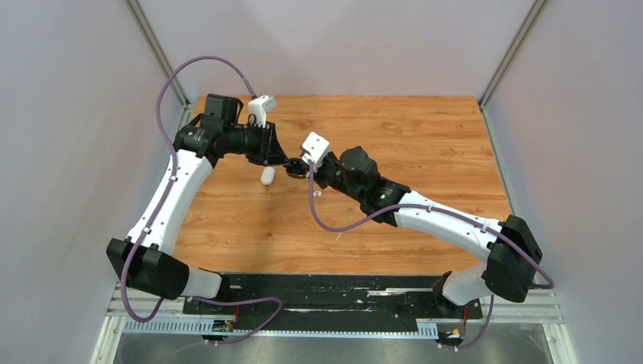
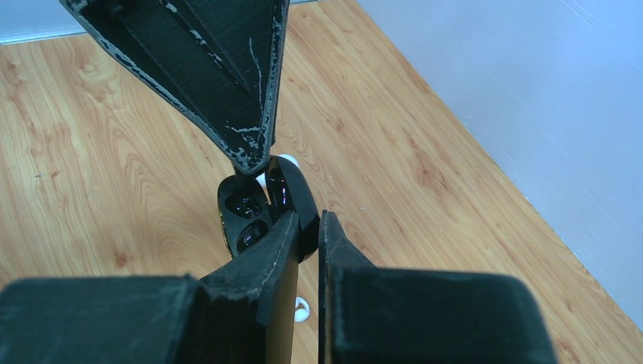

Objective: Insert the wireless bluetooth earbuds into the charging case
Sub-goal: Adjust the earbud with the charging case.

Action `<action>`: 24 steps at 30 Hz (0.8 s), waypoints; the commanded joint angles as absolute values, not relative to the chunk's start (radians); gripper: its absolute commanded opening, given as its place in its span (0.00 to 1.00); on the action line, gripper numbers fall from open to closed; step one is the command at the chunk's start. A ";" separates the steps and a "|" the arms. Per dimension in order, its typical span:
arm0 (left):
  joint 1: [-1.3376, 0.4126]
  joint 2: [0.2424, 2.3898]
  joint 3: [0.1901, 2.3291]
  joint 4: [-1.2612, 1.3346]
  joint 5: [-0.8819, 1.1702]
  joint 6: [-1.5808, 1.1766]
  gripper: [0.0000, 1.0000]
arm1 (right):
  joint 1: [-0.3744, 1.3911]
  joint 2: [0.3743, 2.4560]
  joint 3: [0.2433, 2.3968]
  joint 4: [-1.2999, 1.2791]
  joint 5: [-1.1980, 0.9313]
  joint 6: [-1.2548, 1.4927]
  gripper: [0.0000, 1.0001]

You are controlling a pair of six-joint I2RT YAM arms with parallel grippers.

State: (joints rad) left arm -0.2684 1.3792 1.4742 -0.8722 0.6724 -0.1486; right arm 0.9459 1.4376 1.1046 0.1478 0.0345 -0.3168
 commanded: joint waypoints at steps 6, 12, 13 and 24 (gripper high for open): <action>-0.275 1.373 1.516 -0.941 0.669 -0.092 0.31 | 0.938 1.438 1.128 0.186 0.034 -0.294 0.00; -0.274 1.369 1.510 -0.939 0.683 -0.094 0.31 | 0.937 1.437 1.124 0.185 0.033 -0.292 0.00; -0.273 1.369 1.508 -0.939 0.686 -0.093 0.31 | 0.937 1.436 1.124 0.185 0.031 -0.291 0.00; -0.314 1.368 1.524 -0.964 0.700 -0.061 0.31 | 0.936 1.442 1.127 0.184 0.024 -0.287 0.00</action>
